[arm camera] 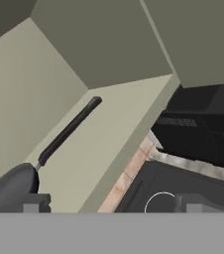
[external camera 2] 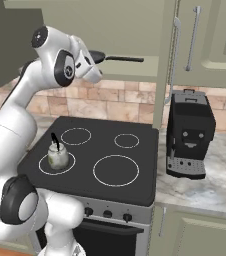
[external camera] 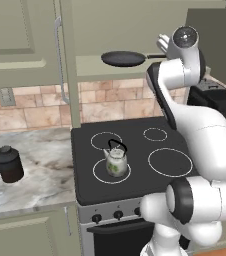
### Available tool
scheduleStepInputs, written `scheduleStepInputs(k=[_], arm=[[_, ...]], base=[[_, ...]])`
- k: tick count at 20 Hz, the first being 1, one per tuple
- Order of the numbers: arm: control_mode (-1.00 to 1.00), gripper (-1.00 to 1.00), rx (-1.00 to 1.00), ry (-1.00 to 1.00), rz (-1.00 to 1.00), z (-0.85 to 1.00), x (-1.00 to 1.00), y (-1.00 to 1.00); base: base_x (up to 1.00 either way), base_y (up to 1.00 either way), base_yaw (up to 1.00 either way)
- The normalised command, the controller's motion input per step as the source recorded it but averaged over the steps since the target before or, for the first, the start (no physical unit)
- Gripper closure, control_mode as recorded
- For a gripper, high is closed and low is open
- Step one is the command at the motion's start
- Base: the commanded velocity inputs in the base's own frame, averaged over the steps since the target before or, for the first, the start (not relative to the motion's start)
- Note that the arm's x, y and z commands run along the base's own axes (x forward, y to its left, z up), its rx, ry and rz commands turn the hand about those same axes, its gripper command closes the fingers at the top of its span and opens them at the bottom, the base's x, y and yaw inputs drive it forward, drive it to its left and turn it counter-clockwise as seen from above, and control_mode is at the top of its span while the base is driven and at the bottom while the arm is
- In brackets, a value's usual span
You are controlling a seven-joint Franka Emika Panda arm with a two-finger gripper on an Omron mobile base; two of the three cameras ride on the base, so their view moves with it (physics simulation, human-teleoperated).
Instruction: Pick the pan from the cabinet and place it on the stove. Then turn on the stove burner for the pan.
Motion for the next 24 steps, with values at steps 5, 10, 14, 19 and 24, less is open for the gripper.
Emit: scheduleStepInputs(k=[5,10,14,19,24], arm=[[-1.00,-1.00,-0.05,0.00,0.00,-0.03,0.31,-0.05],[-1.00,-1.00,-0.03,0.00,0.00,0.00,0.35,0.00],[-1.00,-1.00,-0.01,0.00,0.01,0.00,0.36,0.00],[-1.00,-1.00,-0.02,0.00,0.00,0.00,0.37,0.00],[-1.00,-1.00,0.00,0.00,0.00,0.00,0.26,0.00]], base=[[0.00,0.00,0.00],[0.00,0.00,0.00],[0.00,0.00,0.00],[0.00,0.00,0.00],[0.00,0.00,0.00]])
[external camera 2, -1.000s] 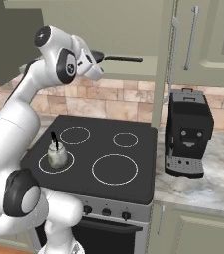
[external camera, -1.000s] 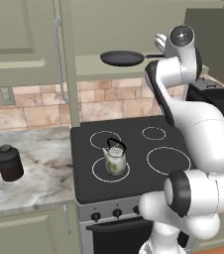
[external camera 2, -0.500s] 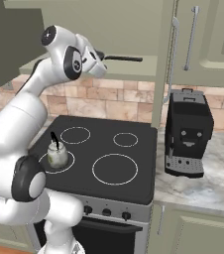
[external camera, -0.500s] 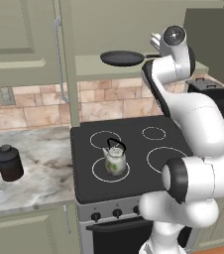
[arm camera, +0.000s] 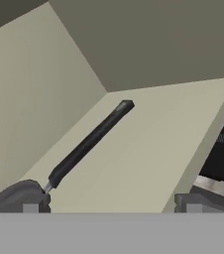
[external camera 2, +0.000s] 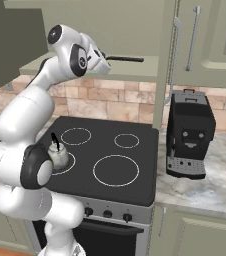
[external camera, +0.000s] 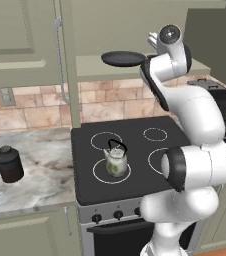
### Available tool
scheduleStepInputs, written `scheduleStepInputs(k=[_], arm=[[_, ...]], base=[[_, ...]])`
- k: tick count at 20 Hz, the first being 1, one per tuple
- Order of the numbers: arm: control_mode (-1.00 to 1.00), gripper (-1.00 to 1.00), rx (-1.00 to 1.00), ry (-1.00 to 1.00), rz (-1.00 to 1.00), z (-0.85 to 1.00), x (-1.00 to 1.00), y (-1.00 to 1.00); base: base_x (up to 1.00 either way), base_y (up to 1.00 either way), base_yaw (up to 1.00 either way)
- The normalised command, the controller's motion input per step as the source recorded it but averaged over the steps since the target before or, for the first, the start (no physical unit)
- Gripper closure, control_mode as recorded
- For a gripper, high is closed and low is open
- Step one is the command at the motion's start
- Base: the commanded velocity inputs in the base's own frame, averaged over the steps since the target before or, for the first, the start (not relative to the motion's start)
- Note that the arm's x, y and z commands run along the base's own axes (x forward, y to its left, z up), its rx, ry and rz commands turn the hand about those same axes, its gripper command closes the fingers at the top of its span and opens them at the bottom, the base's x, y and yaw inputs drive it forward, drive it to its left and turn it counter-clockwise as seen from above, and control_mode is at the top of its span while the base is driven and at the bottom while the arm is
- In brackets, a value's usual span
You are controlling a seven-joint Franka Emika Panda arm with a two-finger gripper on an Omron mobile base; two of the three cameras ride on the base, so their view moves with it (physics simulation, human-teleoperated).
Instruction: Pick the pan from the cabinet and place it on the stove. Then turn on the stove burner for the pan.
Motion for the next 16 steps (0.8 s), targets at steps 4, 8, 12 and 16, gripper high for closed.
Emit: scheduleStepInputs(k=[4,8,12,16], arm=[[-1.00,-1.00,0.00,0.00,0.00,-0.01,0.10,0.00],[-1.00,-1.00,0.00,0.00,0.01,0.00,0.03,0.00],[-1.00,-1.00,0.00,0.00,0.00,-0.01,0.04,0.00],[-1.00,-1.00,0.00,0.00,0.00,-0.03,0.10,0.00]], base=[[0.00,0.00,0.00],[0.00,0.00,0.00],[0.00,0.00,0.00],[0.00,0.00,0.00]])
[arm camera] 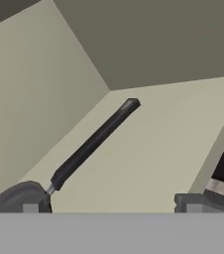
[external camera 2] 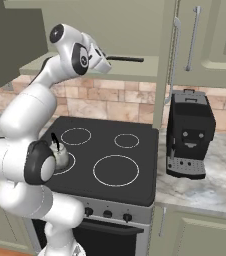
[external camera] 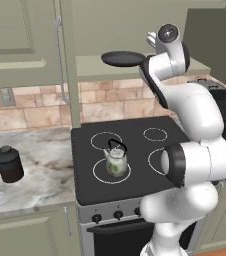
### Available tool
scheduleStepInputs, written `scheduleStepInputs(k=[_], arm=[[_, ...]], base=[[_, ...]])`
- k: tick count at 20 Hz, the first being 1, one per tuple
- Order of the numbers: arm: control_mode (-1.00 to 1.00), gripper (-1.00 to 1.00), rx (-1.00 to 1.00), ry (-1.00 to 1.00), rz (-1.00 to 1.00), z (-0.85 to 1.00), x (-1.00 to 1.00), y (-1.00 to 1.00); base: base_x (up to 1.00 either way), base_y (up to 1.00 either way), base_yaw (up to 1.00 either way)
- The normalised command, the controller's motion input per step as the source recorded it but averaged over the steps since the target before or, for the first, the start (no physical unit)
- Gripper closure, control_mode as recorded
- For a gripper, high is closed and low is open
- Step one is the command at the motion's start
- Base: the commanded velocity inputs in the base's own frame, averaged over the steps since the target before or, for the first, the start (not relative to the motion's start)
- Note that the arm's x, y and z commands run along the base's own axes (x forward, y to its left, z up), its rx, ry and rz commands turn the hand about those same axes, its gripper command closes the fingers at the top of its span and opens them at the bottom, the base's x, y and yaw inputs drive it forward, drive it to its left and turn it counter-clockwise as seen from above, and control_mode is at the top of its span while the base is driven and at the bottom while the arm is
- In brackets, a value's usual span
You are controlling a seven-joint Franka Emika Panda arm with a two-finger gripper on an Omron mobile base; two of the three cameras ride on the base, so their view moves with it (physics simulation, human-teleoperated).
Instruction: Pick the pan from the cabinet and place it on the stove. Then turn on the stove burner for the pan.
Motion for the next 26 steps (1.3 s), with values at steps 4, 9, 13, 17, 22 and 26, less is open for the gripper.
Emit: scheduleStepInputs(k=[4,9,13,17,22,26], arm=[[-1.00,-1.00,0.00,0.00,0.00,0.00,0.15,0.00],[-1.00,-1.00,0.00,0.00,0.00,0.00,0.21,0.00],[-1.00,-1.00,0.00,0.00,0.00,0.00,0.16,-0.01],[-1.00,-1.00,0.01,0.00,-0.03,-0.01,0.06,-0.03],[-1.00,-1.00,0.02,-0.02,-0.07,-0.03,0.06,-0.05],[-1.00,-1.00,0.04,-0.01,-0.09,-0.03,0.06,-0.10]], base=[[0.00,0.00,0.00],[0.00,0.00,0.00],[0.00,0.00,0.00],[0.00,0.00,0.00],[0.00,0.00,0.00],[0.00,0.00,0.00]])
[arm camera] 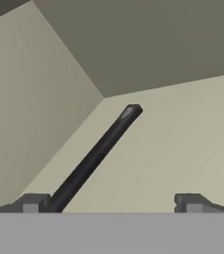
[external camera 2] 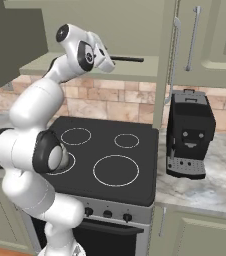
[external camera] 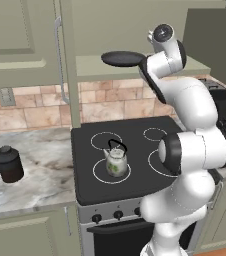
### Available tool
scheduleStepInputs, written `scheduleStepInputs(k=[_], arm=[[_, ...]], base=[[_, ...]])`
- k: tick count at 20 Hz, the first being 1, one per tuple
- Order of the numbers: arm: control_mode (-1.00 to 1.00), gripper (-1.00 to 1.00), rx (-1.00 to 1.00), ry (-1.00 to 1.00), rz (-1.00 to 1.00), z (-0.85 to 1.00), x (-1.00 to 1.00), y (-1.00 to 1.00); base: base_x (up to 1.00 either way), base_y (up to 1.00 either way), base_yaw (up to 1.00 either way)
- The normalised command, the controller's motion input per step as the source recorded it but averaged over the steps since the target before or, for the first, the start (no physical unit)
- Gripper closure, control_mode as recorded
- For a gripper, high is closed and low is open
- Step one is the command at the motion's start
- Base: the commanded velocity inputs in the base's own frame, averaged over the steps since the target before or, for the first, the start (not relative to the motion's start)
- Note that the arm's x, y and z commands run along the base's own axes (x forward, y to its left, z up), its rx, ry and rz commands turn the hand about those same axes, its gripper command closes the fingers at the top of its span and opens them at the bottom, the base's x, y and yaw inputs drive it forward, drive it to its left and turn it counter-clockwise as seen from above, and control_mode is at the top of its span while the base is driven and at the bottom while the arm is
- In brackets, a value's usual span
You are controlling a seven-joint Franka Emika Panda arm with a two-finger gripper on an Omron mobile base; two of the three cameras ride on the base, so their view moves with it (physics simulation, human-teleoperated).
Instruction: Pick the pan from the cabinet and place it on the stove. Then turn on the stove burner for the pan.
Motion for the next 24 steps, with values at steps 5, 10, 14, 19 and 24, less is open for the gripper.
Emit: scheduleStepInputs(k=[5,10,14,19,24], arm=[[-1.00,-1.00,0.02,0.00,-0.08,-0.03,0.15,-0.02],[-1.00,-1.00,0.03,0.00,-0.05,0.00,0.22,-0.08],[-1.00,-1.00,0.02,0.00,-0.02,0.00,0.11,-0.14],[-1.00,-1.00,0.03,0.00,0.00,0.00,0.05,-0.15],[-1.00,-1.00,0.05,0.02,0.00,0.00,0.07,-0.11]], base=[[0.00,0.00,0.00],[0.00,0.00,0.00],[0.00,0.00,0.00],[0.00,0.00,0.00],[0.00,0.00,0.00]])
